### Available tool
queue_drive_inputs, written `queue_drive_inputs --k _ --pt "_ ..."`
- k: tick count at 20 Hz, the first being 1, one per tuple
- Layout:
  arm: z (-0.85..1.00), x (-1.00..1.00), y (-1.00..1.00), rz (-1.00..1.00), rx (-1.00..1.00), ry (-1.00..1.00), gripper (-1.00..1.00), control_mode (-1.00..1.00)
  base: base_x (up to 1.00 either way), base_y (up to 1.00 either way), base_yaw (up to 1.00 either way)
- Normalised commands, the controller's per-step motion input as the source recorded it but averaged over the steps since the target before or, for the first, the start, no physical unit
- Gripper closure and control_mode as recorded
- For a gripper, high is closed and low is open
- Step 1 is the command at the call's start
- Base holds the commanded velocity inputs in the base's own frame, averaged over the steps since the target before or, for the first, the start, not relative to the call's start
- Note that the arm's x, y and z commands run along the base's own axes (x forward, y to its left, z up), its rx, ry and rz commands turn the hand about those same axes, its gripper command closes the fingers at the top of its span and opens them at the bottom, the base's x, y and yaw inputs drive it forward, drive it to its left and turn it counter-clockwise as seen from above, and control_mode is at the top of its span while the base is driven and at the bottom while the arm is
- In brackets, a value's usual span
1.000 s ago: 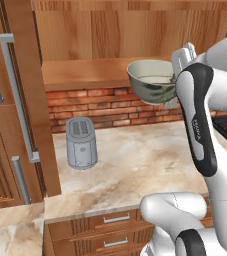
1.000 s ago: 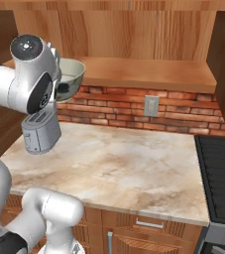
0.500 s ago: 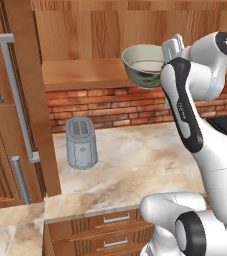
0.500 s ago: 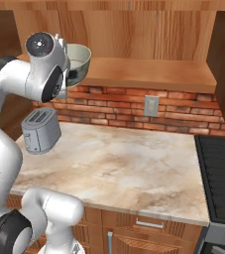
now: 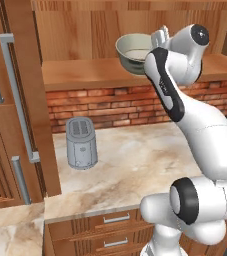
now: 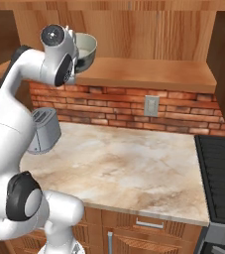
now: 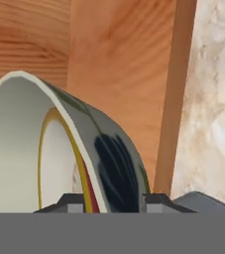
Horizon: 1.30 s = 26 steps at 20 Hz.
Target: Pick up the bowls on the counter and stack them on top of one another in the open cabinet. Place the smaller bowl on top of the larger bowl.
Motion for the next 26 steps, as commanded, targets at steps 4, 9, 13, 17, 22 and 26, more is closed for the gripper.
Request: queue_drive_inputs --k 4,9,13,17,22,26 --pt "0.0 0.67 0.0 0.0 0.0 0.05 1.0 -1.0 0.0 0.0 0.0" --pt "-0.1 0.33 0.0 0.0 0.0 0.0 1.0 -1.0 0.0 0.0 0.0" --pt "-0.32 0.23 0.0 0.0 -0.01 0.0 1.0 -1.0 0.0 0.0 0.0" --pt "-0.2 0.26 0.0 0.0 -0.03 0.0 -1.0 -1.0 0.0 0.0 0.0" --pt "0.0 -0.03 0.0 0.0 0.0 -0.02 -1.0 -1.0 0.0 0.0 0.0" --pt "0.0 -0.55 0.0 0.0 0.0 -0.09 -1.0 -1.0 0.0 0.0 0.0"
